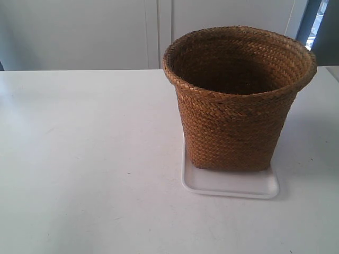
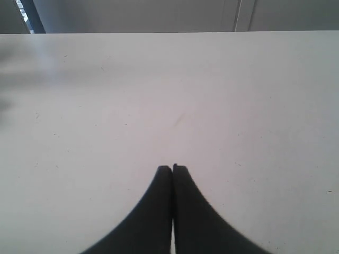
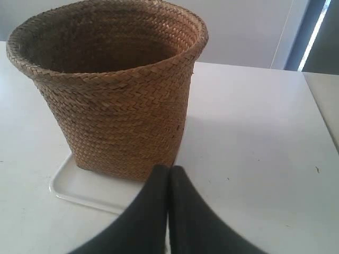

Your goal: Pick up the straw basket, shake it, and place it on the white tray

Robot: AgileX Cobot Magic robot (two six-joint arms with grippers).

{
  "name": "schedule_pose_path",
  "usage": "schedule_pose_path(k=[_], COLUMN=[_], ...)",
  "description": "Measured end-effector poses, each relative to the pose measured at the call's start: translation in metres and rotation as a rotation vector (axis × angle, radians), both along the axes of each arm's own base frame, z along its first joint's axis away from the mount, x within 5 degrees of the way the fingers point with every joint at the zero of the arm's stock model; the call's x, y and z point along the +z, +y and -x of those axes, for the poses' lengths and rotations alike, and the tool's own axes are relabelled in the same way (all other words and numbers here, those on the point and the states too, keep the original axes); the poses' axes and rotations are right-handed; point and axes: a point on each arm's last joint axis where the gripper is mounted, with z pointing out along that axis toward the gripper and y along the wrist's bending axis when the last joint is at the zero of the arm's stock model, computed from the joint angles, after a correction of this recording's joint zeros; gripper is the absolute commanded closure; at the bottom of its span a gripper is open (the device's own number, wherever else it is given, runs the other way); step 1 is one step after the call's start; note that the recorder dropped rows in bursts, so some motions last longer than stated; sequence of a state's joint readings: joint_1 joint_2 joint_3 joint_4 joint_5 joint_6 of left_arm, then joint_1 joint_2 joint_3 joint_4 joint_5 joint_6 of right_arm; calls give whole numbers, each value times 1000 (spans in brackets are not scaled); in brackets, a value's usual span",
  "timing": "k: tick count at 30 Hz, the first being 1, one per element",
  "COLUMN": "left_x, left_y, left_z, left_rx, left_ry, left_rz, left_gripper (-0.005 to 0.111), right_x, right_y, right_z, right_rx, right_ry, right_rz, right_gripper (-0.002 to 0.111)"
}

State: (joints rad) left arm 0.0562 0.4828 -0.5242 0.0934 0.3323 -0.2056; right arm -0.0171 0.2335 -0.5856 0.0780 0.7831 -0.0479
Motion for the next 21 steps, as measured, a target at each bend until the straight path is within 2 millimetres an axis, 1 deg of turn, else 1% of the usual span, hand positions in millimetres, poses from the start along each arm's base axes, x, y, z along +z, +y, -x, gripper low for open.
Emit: schedule_pose_path(k=[3,6,11,16,19,21], left_x=[0,-2,-17,-49,-76,-99], left_y=[0,0,-1,-2,-2,-3], left_z=[0,5,19,33,39,41], left_rx=[0,0,-1,-3,-3,-3], left_ry=[0,-15,-81,-158,-148,-122], left_rz=[0,-1,-5,-9,-9,-7], left_gripper=[107,107,107,107,107,107], right_x=[0,0,0,0,0,0], right_y=[0,0,0,0,0,0], right_z=[0,0,0,0,0,0], right_rx=[0,0,0,0,0,0], right_ry=[0,0,0,0,0,0], right_rz=[0,0,0,0,0,0], right_gripper=[108,108,108,108,108,108])
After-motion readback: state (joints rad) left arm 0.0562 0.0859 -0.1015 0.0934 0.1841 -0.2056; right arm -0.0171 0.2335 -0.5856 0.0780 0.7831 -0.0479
